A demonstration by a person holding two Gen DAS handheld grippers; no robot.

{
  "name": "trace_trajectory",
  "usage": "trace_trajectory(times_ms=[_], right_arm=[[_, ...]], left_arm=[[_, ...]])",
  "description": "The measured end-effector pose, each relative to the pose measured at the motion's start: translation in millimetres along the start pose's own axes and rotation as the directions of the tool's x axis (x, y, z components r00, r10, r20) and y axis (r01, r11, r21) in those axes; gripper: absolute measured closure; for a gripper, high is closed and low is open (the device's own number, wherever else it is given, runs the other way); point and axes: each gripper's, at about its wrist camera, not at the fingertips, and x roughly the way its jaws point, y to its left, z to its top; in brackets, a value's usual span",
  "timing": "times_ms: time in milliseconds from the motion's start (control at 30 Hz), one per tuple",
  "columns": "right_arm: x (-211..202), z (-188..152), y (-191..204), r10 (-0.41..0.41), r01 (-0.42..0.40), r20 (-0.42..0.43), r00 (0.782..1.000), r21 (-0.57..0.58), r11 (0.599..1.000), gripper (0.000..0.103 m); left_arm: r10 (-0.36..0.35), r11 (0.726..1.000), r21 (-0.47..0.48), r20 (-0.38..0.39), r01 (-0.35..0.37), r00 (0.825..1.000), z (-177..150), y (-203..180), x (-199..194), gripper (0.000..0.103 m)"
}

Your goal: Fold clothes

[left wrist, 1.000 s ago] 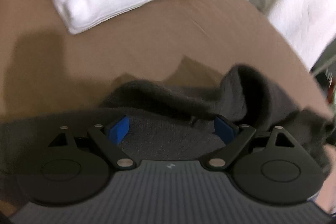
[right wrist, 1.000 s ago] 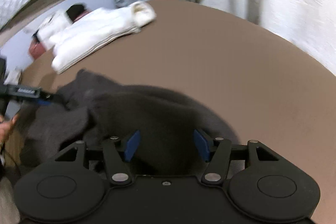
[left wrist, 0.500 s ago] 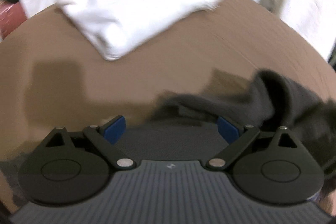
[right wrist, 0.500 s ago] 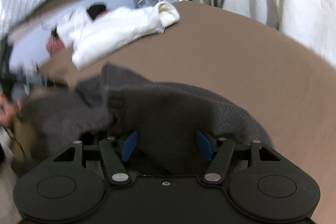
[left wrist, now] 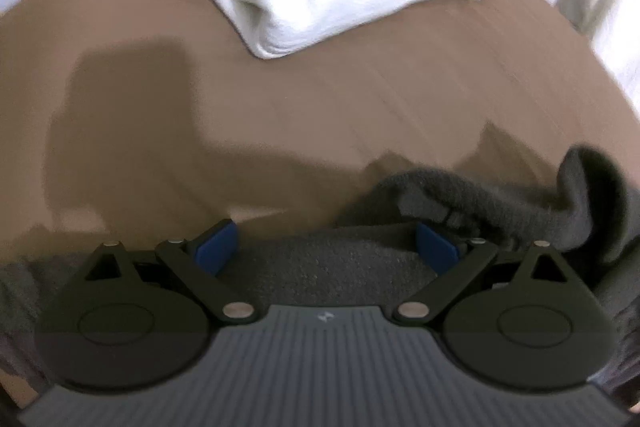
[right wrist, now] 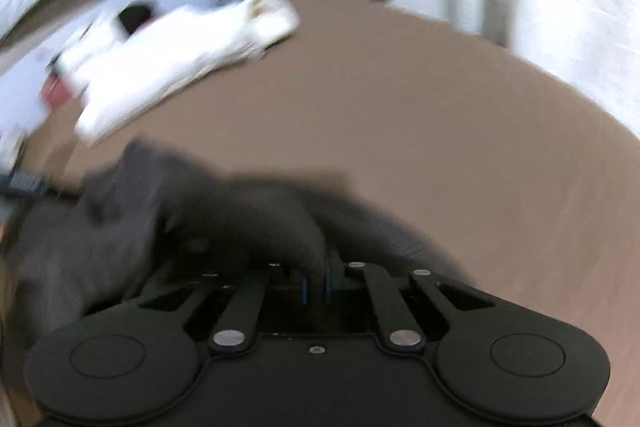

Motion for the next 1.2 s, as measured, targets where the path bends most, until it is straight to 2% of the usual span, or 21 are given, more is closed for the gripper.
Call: trace_trajectory(times_ms=[33, 100, 133, 200, 300, 367, 467, 567, 633, 700, 767, 800, 867, 933, 1000, 1067, 1200], right_arm=[[-5, 6, -7, -0.029, 0.028, 0.017, 0.999, 0.051, 0.998, 0.095], [-19, 18, -28, -0.031, 0.021, 0.055, 0.998, 0.179, 0.984, 0.096], [-26, 23, -35, -0.044, 0.029, 0.073, 0.996, 0.197, 0.980, 0.096], [-37, 36, -40, -0.136, 0.119, 0.098, 0.986, 0.158, 0.980, 0.096], [-59, 52, -51, -0.240, 0.220, 0.150, 0.959, 0.142, 0.965, 0.096], [-80, 60, -66, -0.300, 0.268, 0.197, 0.933, 0.174, 0.948, 0.097], [-101, 74, -92, -0.451, 0.422, 0.254, 0.856, 0.160, 0.892, 0.097], [-80, 74, -127, -0.526, 0.511, 0.118, 0.843, 0.131, 0.849, 0.090], [-62, 64, -143, -0.542, 0.535, 0.020, 0.840, 0.135, 0.834, 0.083], [-58, 50, -145, -0.540, 0.535, 0.000, 0.842, 0.131, 0.834, 0.077], [-61, 40, -139, -0.492, 0.485, 0.027, 0.870, 0.127, 0.865, 0.064], [-63, 35, -133, -0.461, 0.453, 0.037, 0.887, 0.126, 0.882, 0.054], [-69, 26, -123, -0.375, 0.366, 0.054, 0.926, 0.129, 0.922, 0.052], [-66, 22, -105, -0.236, 0.229, 0.056, 0.970, 0.108, 0.967, 0.049], [-65, 16, -76, -0.183, 0.182, 0.067, 0.981, 0.009, 0.983, 0.042], [-63, 10, -47, -0.128, 0.135, 0.073, 0.989, -0.092, 0.987, 0.036], [-49, -5, 11, -0.018, 0.027, 0.033, 0.999, -0.293, 0.956, 0.032]], left_arm=[[-0.016, 1.000, -0.013, 0.005, 0.016, 1.000, 0, 3, 0, 0.006], [-0.039, 0.999, -0.022, 0.020, 0.039, 0.999, 1, 6, -1, 0.006], [-0.043, 0.999, -0.019, 0.032, 0.044, 0.999, 0, 6, -4, 0.006], [-0.048, 0.999, -0.022, 0.064, 0.050, 0.997, 0, 4, -9, 0.006], [-0.073, 0.997, -0.014, 0.081, 0.074, 0.994, -2, -1, -14, 0.006], [-0.071, 0.997, -0.002, 0.077, 0.072, 0.995, -4, -5, -16, 0.006], [-0.069, 0.998, 0.016, 0.070, 0.068, 0.995, -8, -10, -20, 0.006], [-0.079, 0.996, 0.033, 0.038, 0.077, 0.996, -9, -16, -16, 0.006], [-0.074, 0.996, 0.056, 0.007, 0.074, 0.997, -12, -23, -13, 0.006], [-0.059, 0.995, 0.080, -0.025, 0.061, 0.998, -15, -29, -11, 0.006], [-0.028, 0.997, 0.077, -0.023, 0.029, 0.999, -18, -30, -13, 0.006], [-0.011, 0.998, 0.065, -0.016, 0.012, 1.000, -17, -29, -14, 0.006], [-0.003, 1.000, 0.020, 0.008, 0.003, 1.000, -14, -21, -15, 0.006], [-0.016, 0.999, -0.041, 0.027, 0.017, 1.000, -9, -13, -13, 0.006], [-0.040, 0.996, -0.079, 0.024, 0.042, 0.999, -6, -8, -4, 0.006], [-0.052, 0.996, -0.073, 0.004, 0.052, 0.999, -5, -8, 6, 0.005], [-0.015, 0.999, 0.047, -0.010, 0.015, 1.000, -8, -23, 7, 0.005]])
